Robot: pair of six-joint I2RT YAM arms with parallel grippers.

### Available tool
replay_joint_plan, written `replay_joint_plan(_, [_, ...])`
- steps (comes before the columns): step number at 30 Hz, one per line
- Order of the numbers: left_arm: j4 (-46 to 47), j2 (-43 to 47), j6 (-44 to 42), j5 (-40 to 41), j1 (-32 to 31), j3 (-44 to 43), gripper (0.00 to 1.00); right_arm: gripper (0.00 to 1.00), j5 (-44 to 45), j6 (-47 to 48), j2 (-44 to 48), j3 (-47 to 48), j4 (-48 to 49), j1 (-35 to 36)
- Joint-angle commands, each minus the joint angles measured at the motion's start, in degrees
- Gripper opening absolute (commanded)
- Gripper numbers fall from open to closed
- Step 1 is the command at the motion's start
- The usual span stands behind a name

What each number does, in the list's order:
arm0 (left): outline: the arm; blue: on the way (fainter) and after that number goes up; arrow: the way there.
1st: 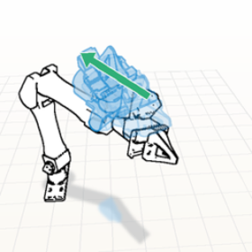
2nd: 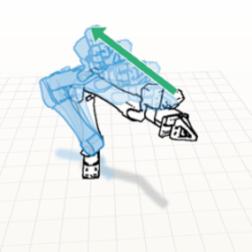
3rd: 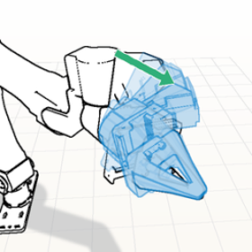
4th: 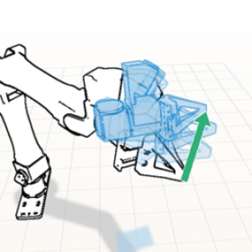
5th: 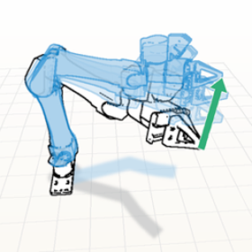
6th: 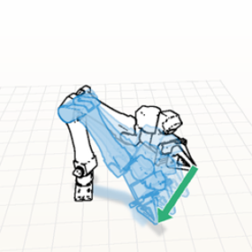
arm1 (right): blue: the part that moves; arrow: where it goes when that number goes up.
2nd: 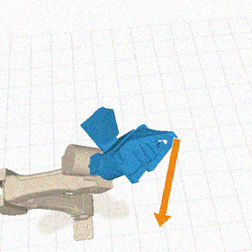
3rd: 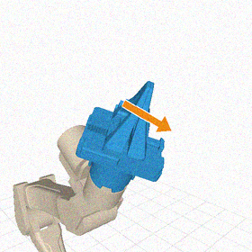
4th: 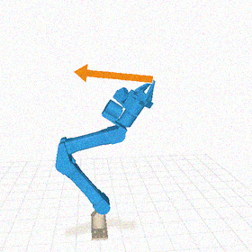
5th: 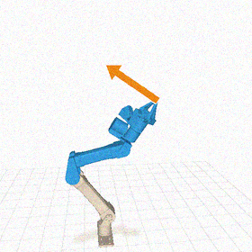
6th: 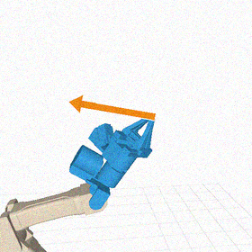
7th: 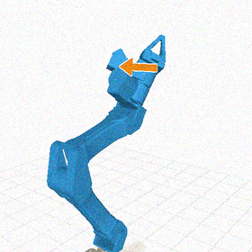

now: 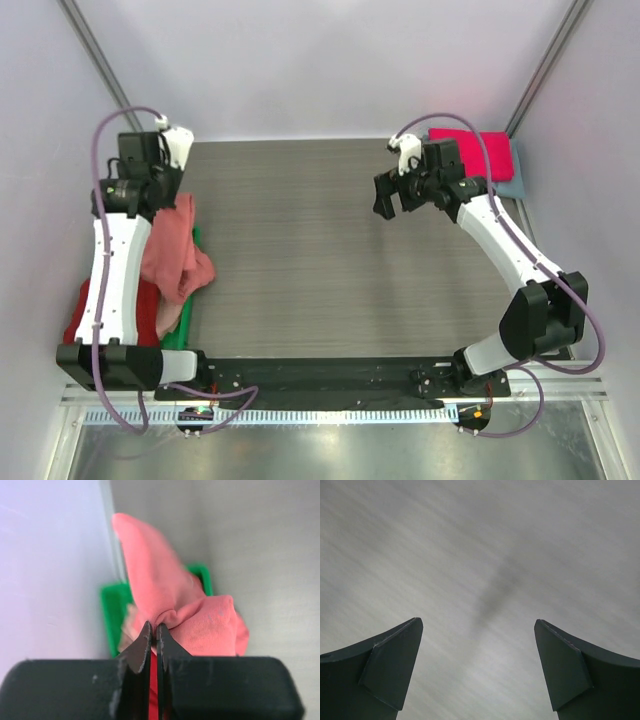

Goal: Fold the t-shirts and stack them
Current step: Grab the tshirt from the pile, then move the tshirt to the center of the board

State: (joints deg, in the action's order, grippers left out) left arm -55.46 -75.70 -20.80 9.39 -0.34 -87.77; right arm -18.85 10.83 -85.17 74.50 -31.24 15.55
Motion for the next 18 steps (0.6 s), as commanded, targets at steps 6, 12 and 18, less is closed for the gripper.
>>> replay_joint_plan(6, [8.4, 1.0, -0.4, -14.4, 0.1, -22.3, 0.0, 1.0, 11.0, -5.0, -6.7, 16.3, 4.0, -0.9])
replay_joint_plan(12, [11.5, -3.1, 4.1, -25.7, -4.0, -32.2, 0.0, 1.0, 9.9, -5.2, -8.1, 21.1, 2.9, -1.4])
replay_joint_plan(18, [14.9, -5.9, 5.3, -31.8, -13.4, -37.4, 0.0, 1.0, 12.3, 0.6, -5.2, 21.5, 2.5, -1.3])
